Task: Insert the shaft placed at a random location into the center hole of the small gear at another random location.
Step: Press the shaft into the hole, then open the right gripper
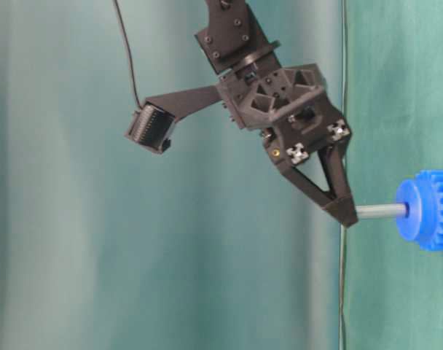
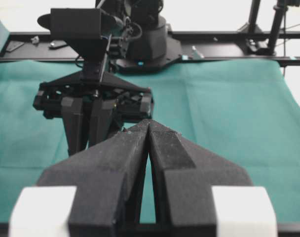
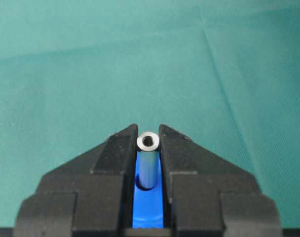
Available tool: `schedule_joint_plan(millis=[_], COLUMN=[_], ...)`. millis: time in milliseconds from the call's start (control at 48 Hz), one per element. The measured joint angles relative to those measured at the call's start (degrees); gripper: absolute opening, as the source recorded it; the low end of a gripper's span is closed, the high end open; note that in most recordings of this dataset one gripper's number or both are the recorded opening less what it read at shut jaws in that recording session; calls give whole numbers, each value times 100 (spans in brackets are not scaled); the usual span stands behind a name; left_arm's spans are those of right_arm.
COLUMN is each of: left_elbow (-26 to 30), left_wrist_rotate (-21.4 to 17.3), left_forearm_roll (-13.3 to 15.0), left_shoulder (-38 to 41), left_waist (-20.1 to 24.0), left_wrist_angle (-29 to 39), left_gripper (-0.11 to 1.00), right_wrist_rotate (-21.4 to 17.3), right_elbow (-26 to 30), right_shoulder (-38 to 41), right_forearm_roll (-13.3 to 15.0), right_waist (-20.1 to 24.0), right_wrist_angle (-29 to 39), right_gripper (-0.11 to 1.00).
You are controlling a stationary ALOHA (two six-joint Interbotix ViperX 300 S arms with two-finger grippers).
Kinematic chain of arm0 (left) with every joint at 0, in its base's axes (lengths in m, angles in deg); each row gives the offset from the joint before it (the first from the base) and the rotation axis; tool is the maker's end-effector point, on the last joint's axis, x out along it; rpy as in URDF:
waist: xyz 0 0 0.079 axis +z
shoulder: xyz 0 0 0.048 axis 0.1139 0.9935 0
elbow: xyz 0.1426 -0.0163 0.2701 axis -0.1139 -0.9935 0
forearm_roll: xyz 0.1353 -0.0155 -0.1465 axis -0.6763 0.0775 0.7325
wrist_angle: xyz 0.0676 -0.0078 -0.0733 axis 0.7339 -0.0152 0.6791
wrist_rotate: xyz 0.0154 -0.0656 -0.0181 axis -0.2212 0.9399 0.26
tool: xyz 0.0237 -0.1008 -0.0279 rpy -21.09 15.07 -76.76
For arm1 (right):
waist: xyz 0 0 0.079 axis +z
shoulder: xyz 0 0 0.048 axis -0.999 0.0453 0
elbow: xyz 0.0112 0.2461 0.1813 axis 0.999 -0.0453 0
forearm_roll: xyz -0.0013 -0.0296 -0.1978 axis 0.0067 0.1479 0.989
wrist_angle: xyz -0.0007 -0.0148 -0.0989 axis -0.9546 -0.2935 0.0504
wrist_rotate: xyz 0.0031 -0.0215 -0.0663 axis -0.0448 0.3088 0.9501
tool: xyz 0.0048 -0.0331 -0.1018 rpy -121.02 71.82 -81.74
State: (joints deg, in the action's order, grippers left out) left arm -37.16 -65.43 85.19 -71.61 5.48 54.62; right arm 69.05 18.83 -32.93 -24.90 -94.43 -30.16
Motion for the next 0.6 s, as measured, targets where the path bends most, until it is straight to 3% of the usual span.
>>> schedule_joint_plan(millis=[604], left_elbow=[9], left_wrist_rotate=[0], left_forearm_roll=[0], left_shoulder=[0], left_waist=[9], left_wrist_angle=[0], left_gripper=[0], right_wrist_rotate=[0], right_elbow=[-79], right_shoulder=[281], right_forearm_roll=[-9], right_waist=[35], right_wrist_angle=[-246], right_gripper=[13])
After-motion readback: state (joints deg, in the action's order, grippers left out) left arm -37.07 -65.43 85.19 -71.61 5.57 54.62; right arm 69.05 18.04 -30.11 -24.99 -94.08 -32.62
